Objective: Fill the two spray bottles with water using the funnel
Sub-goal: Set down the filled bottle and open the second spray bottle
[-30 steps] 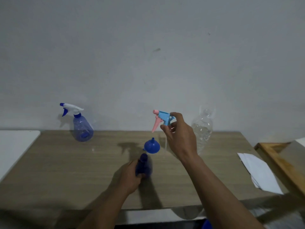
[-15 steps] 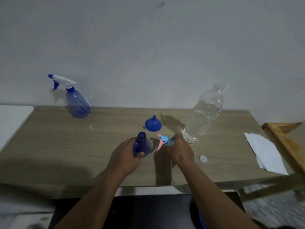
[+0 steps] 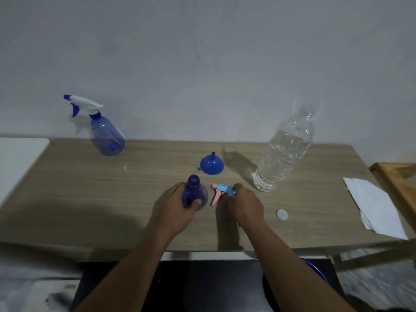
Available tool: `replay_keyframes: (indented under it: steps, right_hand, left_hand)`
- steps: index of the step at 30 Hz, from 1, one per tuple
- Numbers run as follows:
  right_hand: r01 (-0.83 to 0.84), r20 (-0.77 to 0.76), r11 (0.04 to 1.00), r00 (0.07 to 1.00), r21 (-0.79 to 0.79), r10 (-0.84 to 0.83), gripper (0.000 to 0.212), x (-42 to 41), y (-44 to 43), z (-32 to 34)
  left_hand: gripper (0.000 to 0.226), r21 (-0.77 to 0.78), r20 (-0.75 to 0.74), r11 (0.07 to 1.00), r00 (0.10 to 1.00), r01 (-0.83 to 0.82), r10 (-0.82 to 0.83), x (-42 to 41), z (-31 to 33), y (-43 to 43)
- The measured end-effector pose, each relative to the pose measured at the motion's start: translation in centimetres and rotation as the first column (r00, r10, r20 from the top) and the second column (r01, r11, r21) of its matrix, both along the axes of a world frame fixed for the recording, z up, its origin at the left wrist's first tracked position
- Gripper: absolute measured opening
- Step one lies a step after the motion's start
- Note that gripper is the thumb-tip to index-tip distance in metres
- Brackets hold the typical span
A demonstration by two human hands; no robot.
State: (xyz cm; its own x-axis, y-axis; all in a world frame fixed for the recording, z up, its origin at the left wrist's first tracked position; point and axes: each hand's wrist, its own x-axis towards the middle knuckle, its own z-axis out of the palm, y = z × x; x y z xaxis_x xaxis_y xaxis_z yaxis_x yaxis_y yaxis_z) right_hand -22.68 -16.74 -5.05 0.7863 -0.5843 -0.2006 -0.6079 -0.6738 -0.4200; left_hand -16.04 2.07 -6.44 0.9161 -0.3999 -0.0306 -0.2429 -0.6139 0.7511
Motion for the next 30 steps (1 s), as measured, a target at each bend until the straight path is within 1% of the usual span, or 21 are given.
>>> replay_keyframes:
  steps: [7,11,15,17,21,24,26,28,30]
  right_hand:
    - [-0.020,-0.003,1.000,1.000,0.009,0.020,0.039,-0.2,-0.1,0.0]
    - [-0.041,-0.004,0.999,0.999,0.003,0.041,0.039,-0.4,-0.2,0.1]
    - [-0.035,-0.016,0.999,0.999,0.001,0.036,0.039,-0.4,-0.5,0.2]
    - [-0.044,-0.018,0.998,0.999,-0.033,0.044,0.042,-0.4,-0.6,0.5]
    - [-0.055,0.061,0.995,0.996,-0.086,0.061,0.043,0.3,-0.5,1.4]
    - [-0.067,0.146,0.996,0.986,-0.054,0.074,0.044,2.3,-0.5,2.1]
    - [-0.115,0.177,0.993,0.978,0.000,0.113,0.046,4.2,-0.7,2.6]
    - [-0.180,0.179,0.981,0.970,0.068,0.166,0.055,6.4,-1.2,2.8]
    - [-0.245,0.151,0.965,0.962,0.091,0.230,0.067,8.7,-1.6,2.8]
  left_hand:
    - [0.040,-0.039,-0.044,0.999,0.999,-0.014,0.012,-0.1,0.2,-0.1]
    - [0.047,-0.061,-0.065,0.998,0.997,-0.033,0.029,-0.5,0.3,0.0]
    - [0.043,-0.106,-0.065,0.993,0.997,-0.048,0.042,-0.9,0.8,-0.1]
    - [0.041,-0.114,-0.050,0.992,0.998,-0.048,0.043,-1.0,1.1,-0.1]
    - [0.040,-0.115,-0.028,0.992,0.999,-0.046,0.043,-1.1,0.9,-0.1]
    - [0.043,-0.138,-0.022,0.989,0.999,-0.048,0.045,-1.0,0.6,0.1]
    - [0.044,-0.142,0.000,0.988,0.999,-0.052,0.053,-0.8,0.2,0.3]
    - [0.042,-0.157,0.013,0.986,0.999,-0.050,0.053,-0.5,-0.2,0.3]
    - [0.043,-0.174,0.023,0.983,0.998,-0.051,0.056,-0.2,-0.6,0.2]
